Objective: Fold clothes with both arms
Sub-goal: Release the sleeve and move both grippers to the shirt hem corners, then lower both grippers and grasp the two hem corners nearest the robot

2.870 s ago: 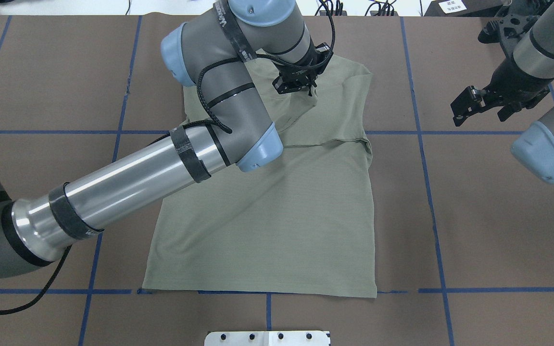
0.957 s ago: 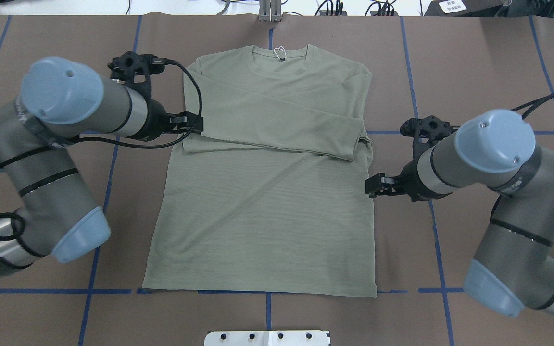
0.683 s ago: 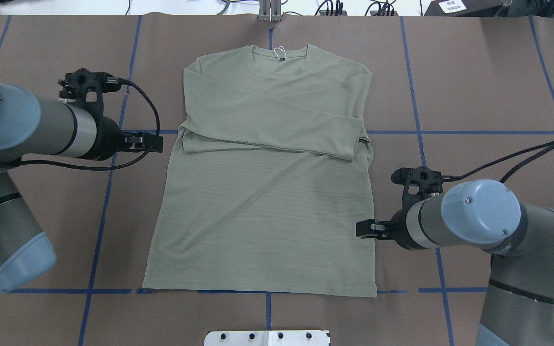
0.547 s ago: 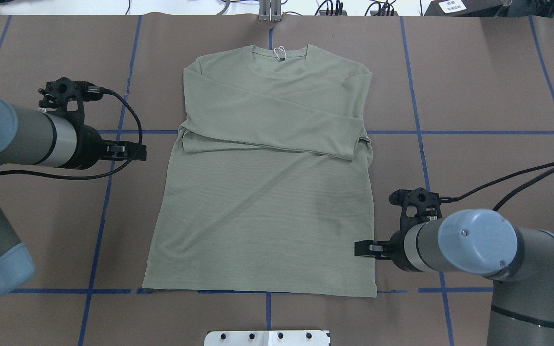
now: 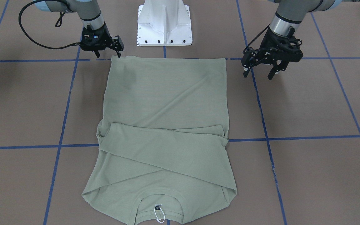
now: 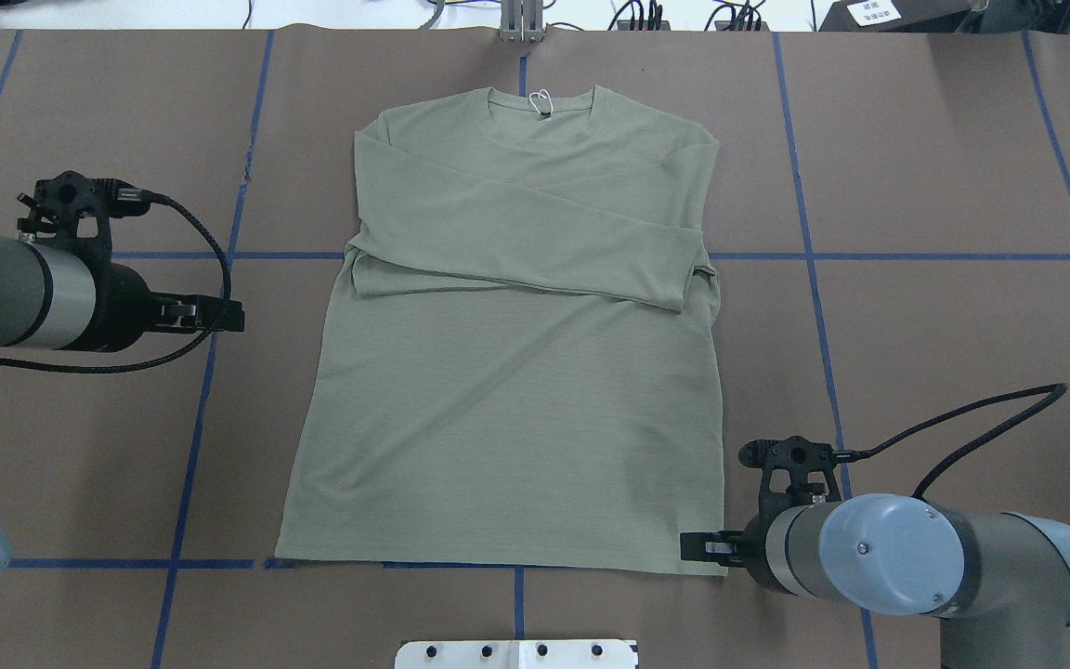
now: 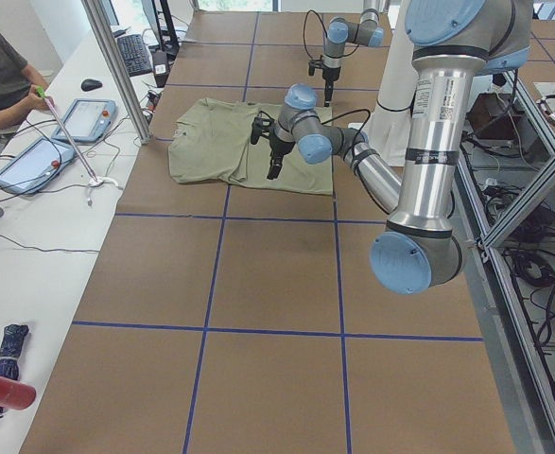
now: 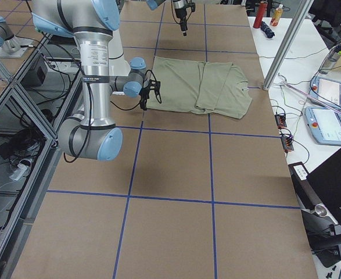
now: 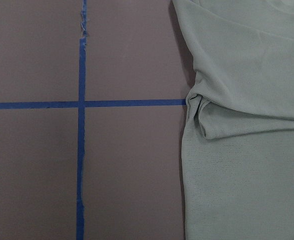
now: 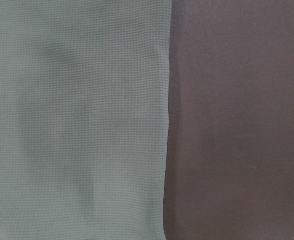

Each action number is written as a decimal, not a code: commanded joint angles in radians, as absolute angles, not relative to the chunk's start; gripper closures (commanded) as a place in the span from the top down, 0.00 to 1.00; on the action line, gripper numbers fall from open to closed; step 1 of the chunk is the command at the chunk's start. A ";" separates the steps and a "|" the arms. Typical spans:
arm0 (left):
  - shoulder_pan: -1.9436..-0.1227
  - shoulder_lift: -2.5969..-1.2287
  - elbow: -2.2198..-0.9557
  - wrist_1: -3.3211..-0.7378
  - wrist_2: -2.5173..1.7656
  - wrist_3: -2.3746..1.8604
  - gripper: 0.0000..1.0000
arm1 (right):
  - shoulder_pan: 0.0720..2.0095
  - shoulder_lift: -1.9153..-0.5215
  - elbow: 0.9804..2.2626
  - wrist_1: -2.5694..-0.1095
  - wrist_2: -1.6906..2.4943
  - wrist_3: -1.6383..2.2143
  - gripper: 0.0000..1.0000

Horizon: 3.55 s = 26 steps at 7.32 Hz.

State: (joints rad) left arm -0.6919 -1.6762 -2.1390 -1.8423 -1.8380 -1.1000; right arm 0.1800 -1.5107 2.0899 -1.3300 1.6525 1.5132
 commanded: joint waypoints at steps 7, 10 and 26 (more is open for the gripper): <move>-0.692 -1.677 -2.158 -1.838 -1.864 -1.100 1.00 | 0.160 -1.477 2.068 -1.330 1.663 1.517 0.81; -0.689 -1.677 -2.157 -1.838 -1.865 -1.101 1.00 | 0.166 -1.479 2.057 -1.330 1.654 1.506 0.81; -0.309 -1.680 -2.117 -1.844 -1.712 -1.576 0.99 | 0.216 -1.477 2.158 -1.330 1.703 1.519 0.00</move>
